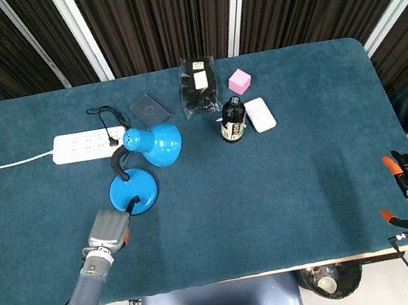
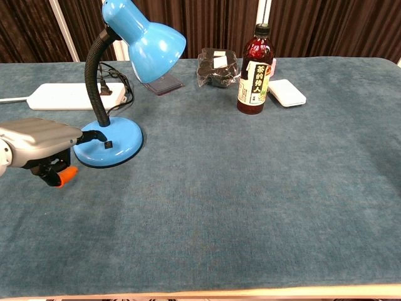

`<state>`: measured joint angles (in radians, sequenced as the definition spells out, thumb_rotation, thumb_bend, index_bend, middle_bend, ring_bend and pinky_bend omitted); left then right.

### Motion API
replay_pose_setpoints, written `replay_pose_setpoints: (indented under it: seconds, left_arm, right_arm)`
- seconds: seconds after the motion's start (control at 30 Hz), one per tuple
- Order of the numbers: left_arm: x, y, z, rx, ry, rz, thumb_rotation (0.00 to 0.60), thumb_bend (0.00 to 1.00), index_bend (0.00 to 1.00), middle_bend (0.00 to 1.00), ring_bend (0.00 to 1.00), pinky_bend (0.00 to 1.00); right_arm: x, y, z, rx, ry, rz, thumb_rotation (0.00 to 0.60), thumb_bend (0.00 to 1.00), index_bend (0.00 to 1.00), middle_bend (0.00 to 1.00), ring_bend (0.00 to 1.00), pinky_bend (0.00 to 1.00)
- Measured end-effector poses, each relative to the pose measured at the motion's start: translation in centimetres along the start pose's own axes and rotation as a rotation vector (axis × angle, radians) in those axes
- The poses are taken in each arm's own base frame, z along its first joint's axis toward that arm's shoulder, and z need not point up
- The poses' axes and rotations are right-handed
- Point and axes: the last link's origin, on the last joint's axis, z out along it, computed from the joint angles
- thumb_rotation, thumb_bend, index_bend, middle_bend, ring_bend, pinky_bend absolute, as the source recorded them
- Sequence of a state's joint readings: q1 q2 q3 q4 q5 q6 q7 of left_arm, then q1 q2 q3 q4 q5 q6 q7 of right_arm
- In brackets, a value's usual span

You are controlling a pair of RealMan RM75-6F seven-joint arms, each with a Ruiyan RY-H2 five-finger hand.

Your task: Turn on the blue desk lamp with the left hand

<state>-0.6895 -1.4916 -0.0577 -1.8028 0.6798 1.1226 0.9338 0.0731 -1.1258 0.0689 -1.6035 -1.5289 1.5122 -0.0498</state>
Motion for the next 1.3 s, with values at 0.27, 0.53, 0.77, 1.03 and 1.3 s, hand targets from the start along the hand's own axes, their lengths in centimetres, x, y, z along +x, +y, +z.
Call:
replay_pose_setpoints:
  seconds: [0.27,0.53,0.77,1.03,1.3]
  left_arm:
    - [-0.2,0.9,0.2,-0.016,-0.006,0.001,0.600,0.58,0.07,0.89,0.92,0.88]
    - [-0.2,1.1,0.4,-0.006,-0.004,0.008,0.600,0.58,0.07,0.89,0.92,0.88]
    - [0.0,0.7,0.4,0.003,0.013,0.007,0.600,0.58,0.07,0.89,0.92,0.88]
    - [-0.8,0.6,0.5,0.003,-0.014,0.013,0.600,0.58,0.07,0.89,0.92,0.88]
    - [-1.3,1.1,0.3,-0.013,-0.026,0.011,0.600,0.58,0.08,0.89,0.92,0.88]
  right_arm:
    - [0.0,0.0,0.0,0.004,0.001,0.002,0.600,0.25,0.00,0.00,0.00,0.00]
    - [0.1,0.1,0.0,0.003,0.002,0.005,0.600,0.25,0.00,0.00,0.00,0.00]
    - [0.0,0.0,0.0,0.002,0.001,0.005,0.600,0.25,0.00,0.00,0.00,0.00]
    - [0.1,0.1,-0.1,0.001,0.001,0.008,0.600,0.25,0.00,0.00,0.00,0.00]
    - [0.1,0.1,-0.1,0.000,0.002,0.013,0.600,0.25,0.00,0.00,0.00,0.00]
